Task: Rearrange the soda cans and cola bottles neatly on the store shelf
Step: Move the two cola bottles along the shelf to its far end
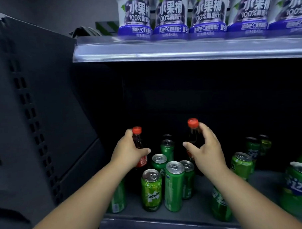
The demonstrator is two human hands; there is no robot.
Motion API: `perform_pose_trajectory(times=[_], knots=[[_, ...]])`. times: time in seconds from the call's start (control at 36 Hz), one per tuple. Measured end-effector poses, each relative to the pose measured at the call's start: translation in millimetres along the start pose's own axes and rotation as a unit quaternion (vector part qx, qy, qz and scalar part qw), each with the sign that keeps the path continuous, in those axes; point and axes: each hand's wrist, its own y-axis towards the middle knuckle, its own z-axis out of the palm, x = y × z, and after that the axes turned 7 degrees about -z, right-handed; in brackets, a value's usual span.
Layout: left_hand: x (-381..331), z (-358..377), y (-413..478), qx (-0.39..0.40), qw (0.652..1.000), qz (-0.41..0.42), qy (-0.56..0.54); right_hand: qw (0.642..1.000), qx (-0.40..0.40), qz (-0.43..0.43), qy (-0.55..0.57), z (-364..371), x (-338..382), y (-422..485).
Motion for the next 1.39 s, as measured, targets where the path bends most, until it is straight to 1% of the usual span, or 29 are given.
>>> perform_pose_trajectory(times=[0.06,0.14,0.25,0.36,0.5,0.64,0.78,0.92,1.03,1.11,1.25,1.39], knots=[[0.1,-0.4,2.3,0.001,1.0,-0.002,-0.008,1.0,0.0,0.002,0.0,1.2,-3.5,-0.8],[-2.1,-1.4,3.3,-0.003,1.0,0.004,0.007,1.0,-0.006,0.008,0.002,2.7,-7.6,-1.0],[-10.4,-5.6,2.5,-0.022,0.999,0.028,0.027,1.0,-0.017,-0.003,0.002,0.3,-5.7,-0.5],[-32.9,-15.7,-0.8,-0.041,0.996,0.071,0.043,1.0,-0.022,-0.017,-0.001,-6.5,1.0,0.3],[-72.1,-25.2,-9.3,-0.046,0.988,0.134,0.053,0.998,-0.042,-0.036,0.006,-22.8,8.8,5.5],[-107.5,-27.5,-21.2,-0.058,0.98,0.185,0.036,0.995,-0.057,-0.074,0.015,-53.4,19.2,10.2],[-141.8,-21.4,-37.2,-0.051,0.974,0.219,-0.009,0.993,-0.059,-0.1,0.029,-95.9,30.0,8.7],[-185.7,-1.2,-64.2,-0.035,0.966,0.254,-0.025,0.992,-0.067,-0.094,0.049,-146.8,26.8,-6.0],[-225.7,22.6,-91.4,-0.02,0.962,0.266,-0.061,0.993,-0.075,-0.082,0.048,-201.5,14.7,-25.5],[-257.0,47.5,-118.2,0.007,0.958,0.273,-0.089,0.993,-0.081,-0.073,0.041,-247.2,2.5,-41.3],[-304.3,94.9,-165.1,0.063,0.948,0.284,-0.127,0.995,-0.081,-0.052,-0.009,-315.6,-27.6,-68.1],[-340.2,144.4,-204.4,0.113,0.94,0.278,-0.164,0.995,-0.08,-0.016,-0.05,-373.7,-56.5,-95.2]])
